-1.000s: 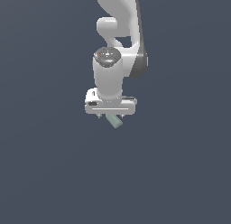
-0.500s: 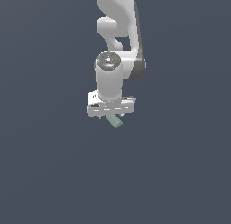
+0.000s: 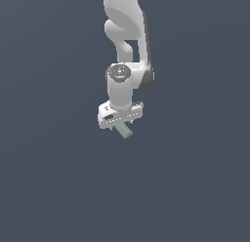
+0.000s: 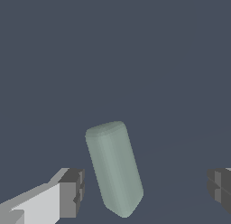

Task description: Pick up the object and move it to a goal position.

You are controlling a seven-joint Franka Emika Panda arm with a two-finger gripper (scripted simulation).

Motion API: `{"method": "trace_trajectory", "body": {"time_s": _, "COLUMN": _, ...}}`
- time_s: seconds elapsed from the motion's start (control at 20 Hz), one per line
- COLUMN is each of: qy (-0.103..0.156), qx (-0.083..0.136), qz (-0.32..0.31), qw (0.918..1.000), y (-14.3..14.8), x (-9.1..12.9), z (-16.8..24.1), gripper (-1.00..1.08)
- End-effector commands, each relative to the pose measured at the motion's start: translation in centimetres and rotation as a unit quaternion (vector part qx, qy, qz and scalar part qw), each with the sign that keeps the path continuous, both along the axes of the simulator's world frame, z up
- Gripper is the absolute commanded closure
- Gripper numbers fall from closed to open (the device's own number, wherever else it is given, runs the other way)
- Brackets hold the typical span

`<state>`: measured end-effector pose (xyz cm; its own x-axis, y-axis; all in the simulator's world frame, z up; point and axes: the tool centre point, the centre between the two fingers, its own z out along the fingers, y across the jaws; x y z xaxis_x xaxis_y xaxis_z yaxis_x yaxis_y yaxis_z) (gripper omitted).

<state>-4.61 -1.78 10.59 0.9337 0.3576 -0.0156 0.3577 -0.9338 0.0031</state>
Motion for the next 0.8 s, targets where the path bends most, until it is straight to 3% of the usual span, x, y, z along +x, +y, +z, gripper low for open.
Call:
{"method": "trace_trajectory", "body": {"time_s": 0.0, "qy": -0.002, "qx": 0.001, "qz": 0.035, "qw": 0.9994, "y": 0.2, "x": -1.0, "z": -1.0, "gripper": -0.92}}
{"method": "trace_trajectory", "body": {"time_s": 0.4, "qy": -0.005, "qx": 0.004, "qz": 0.110, "qw": 0.9940, "y": 0.6, "x": -3.2, "z": -3.0, "gripper": -0.92}}
{"method": "trace_trajectory", "body": {"time_s": 0.75, "qy": -0.006, "qx": 0.005, "qz": 0.134, "qw": 0.9909, "y": 0.8, "x": -3.9, "z": -3.7, "gripper": -0.92}}
